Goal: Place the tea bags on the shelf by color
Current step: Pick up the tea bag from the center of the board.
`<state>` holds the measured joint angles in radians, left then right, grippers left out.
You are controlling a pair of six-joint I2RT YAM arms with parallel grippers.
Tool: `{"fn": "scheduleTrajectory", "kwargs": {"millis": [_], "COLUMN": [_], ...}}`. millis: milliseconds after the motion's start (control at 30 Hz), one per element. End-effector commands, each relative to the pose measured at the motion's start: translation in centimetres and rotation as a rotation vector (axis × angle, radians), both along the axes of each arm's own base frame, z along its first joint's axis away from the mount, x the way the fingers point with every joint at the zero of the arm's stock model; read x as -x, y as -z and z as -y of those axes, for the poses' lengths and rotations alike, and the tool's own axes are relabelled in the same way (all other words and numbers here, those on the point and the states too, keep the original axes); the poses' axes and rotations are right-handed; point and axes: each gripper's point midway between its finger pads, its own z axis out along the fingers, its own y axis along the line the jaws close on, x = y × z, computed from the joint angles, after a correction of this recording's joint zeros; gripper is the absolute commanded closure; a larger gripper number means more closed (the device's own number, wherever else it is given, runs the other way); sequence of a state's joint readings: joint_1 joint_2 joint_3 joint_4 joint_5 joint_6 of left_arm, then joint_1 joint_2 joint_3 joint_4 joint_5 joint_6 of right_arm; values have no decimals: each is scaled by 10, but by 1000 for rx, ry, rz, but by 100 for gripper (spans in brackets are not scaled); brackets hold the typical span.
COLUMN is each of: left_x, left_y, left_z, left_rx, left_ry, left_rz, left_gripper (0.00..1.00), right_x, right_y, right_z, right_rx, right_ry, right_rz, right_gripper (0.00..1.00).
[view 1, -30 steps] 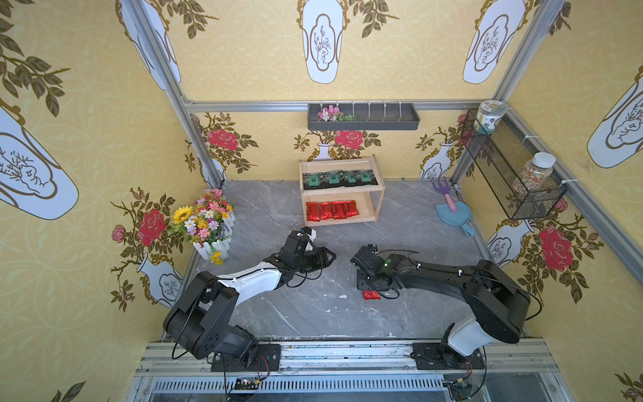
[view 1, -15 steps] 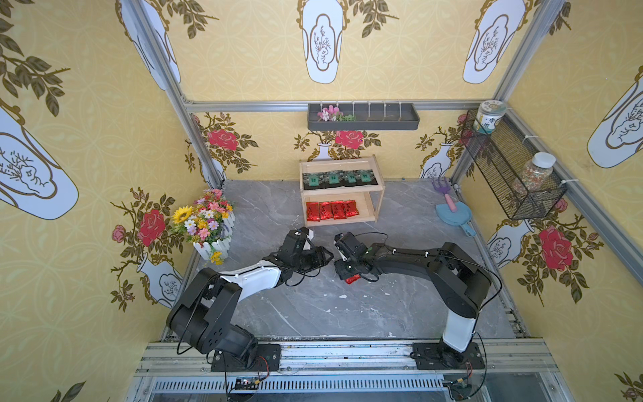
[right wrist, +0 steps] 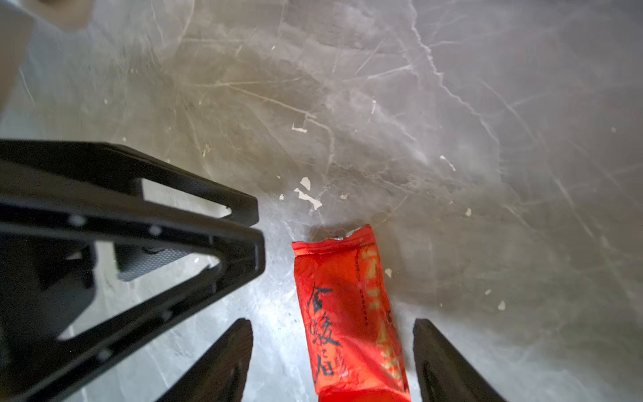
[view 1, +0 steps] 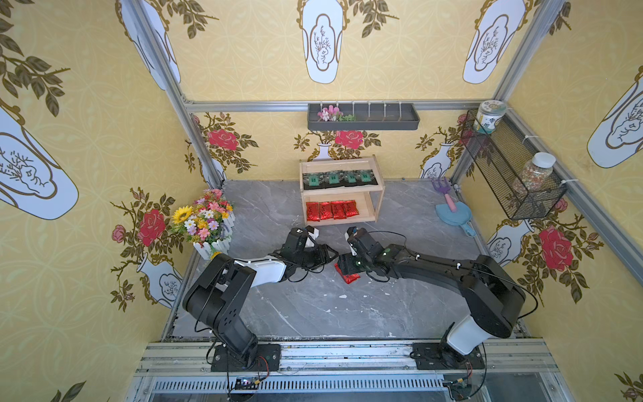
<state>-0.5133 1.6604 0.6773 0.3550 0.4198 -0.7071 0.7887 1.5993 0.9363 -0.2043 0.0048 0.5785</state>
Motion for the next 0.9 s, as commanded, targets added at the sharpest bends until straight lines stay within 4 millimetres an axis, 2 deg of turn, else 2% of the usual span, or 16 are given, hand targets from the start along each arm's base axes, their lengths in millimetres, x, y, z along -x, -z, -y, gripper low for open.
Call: {"fn": "scheduleTrajectory", "kwargs": {"millis": [0,133,300,500,667,867], "left_x": [-2,1,4,8,8,8], "left_y": [-6,-4,-3,-2,-2,0], "left_z": [12,12,11,9,9,9], "left_rx": [64,71,81,84,84,82], "left_ry": [48,56,42,39,39,39], "left_rz": [13,9,-7,-13,-12,-17], "left_gripper": [37,37,37,37,37,37], "right_x": [6,24,41,44,38,35], "right_y": [-1,-3,8,20,27,34], "right_z": [11,20,30,25,20,19], "right_rx": [-142,-327,-475,-595,-687,-719], "right_ry": [245,380,488,526,541,550], "right_rz": [-100,-170,-249,-316,-337,-354], "right_gripper": [27,34,42,46,52,64]}}
